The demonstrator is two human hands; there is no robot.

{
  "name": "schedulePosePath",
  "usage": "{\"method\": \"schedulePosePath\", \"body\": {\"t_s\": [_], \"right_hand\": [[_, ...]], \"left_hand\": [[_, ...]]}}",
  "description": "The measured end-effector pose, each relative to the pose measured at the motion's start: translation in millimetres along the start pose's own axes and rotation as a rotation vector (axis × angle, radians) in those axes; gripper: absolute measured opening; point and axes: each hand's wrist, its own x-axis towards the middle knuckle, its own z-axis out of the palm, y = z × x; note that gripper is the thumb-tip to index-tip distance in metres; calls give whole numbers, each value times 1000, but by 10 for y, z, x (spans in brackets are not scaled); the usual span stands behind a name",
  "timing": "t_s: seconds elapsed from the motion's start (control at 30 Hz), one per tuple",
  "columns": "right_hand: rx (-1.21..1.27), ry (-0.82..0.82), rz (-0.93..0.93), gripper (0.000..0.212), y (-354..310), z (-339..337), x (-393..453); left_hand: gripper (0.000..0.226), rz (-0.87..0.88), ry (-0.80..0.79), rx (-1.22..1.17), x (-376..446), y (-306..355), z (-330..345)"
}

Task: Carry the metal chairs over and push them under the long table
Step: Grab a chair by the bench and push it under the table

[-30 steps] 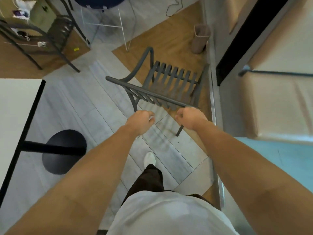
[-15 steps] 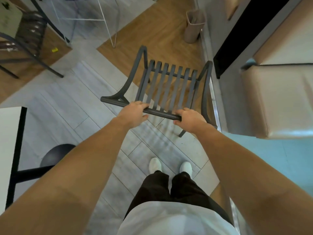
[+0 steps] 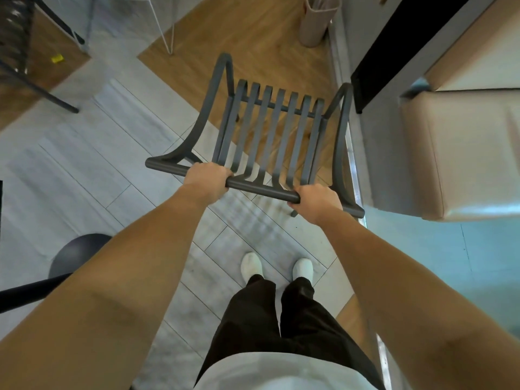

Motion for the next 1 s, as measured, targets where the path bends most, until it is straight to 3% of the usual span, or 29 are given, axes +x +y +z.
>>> {"method": "schedulePosePath", "body": {"t_s": [0.53,1.0], "right_hand": [[-98,20,-128,21,128,136,-178],[-340,-28,-565,25,595,289,-460]], "left_hand": [[15,-152,5,6,-392,290,326],[16,-545,-19,-265,-1334,1303,990]]}}
